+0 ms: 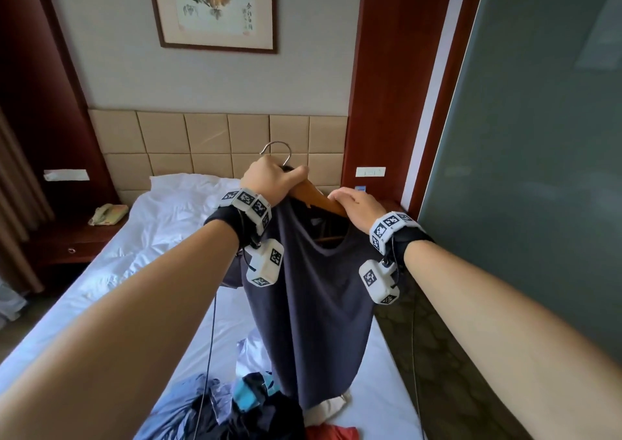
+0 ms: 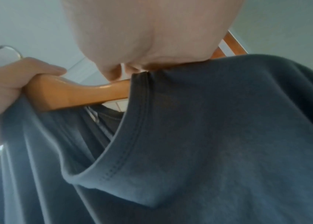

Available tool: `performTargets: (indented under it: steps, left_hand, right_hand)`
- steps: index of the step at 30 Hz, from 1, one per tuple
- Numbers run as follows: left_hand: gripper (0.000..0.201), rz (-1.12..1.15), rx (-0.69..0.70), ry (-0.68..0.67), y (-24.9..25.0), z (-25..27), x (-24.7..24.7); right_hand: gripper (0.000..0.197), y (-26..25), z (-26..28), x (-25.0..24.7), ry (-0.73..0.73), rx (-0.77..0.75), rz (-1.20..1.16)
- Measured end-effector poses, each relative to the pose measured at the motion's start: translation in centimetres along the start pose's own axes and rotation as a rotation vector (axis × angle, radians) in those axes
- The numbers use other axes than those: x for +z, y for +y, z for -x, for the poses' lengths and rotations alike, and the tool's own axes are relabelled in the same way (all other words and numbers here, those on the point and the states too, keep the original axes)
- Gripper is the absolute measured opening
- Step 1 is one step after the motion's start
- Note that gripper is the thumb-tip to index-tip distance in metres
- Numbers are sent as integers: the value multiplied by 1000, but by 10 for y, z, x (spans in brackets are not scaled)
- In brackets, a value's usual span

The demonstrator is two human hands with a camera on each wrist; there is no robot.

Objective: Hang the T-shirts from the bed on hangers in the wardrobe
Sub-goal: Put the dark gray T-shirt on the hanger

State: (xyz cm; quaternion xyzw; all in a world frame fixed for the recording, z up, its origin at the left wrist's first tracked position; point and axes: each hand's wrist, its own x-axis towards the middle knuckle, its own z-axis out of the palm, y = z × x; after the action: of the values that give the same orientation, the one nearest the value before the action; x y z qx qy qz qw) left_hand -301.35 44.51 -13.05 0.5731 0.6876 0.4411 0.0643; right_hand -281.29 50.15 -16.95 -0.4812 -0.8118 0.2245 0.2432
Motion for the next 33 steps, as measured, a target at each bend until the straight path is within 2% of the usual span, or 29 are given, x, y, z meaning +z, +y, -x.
performTargets:
  steps: [2, 6, 10, 12, 17, 23, 24, 26, 28, 33]
  left_hand:
    - [66, 11, -12, -14, -12, -4, -1]
    - [57, 16, -15, -34, -32, -6, -6]
    - [62, 121, 0, -81, -54, -10, -4]
    - [65, 179, -3, -83, -64, -13, -3]
    - [62, 260, 14, -144, -84, -13, -11]
    - [58, 359, 9, -189, -107, -9, -23]
    - [60, 350, 2, -196, -111, -8, -26]
    - [78, 344, -28, -216, -125, -7, -29]
    - [85, 353, -81, -214, -137, -3, -33]
    - [63, 241, -136, -158, -152, 7, -44]
  right_hand:
    - [63, -4, 1, 9, -47, -21, 17]
    - [52, -18, 1, 27, -124, -64, 215]
    - [19, -32, -1, 47, -8, -32, 293]
    - [13, -40, 0, 55, 32, -48, 297]
    - [24, -60, -2, 83, 151, -127, 321]
    - [19, -82, -5, 107, 273, -123, 339]
    - [18, -83, -5, 111, 288, -111, 333]
    - [15, -85, -7, 117, 323, -65, 290]
    - [19, -88, -6, 122, 357, -9, 210]
    - [30, -96, -8, 133, 418, 83, 154]
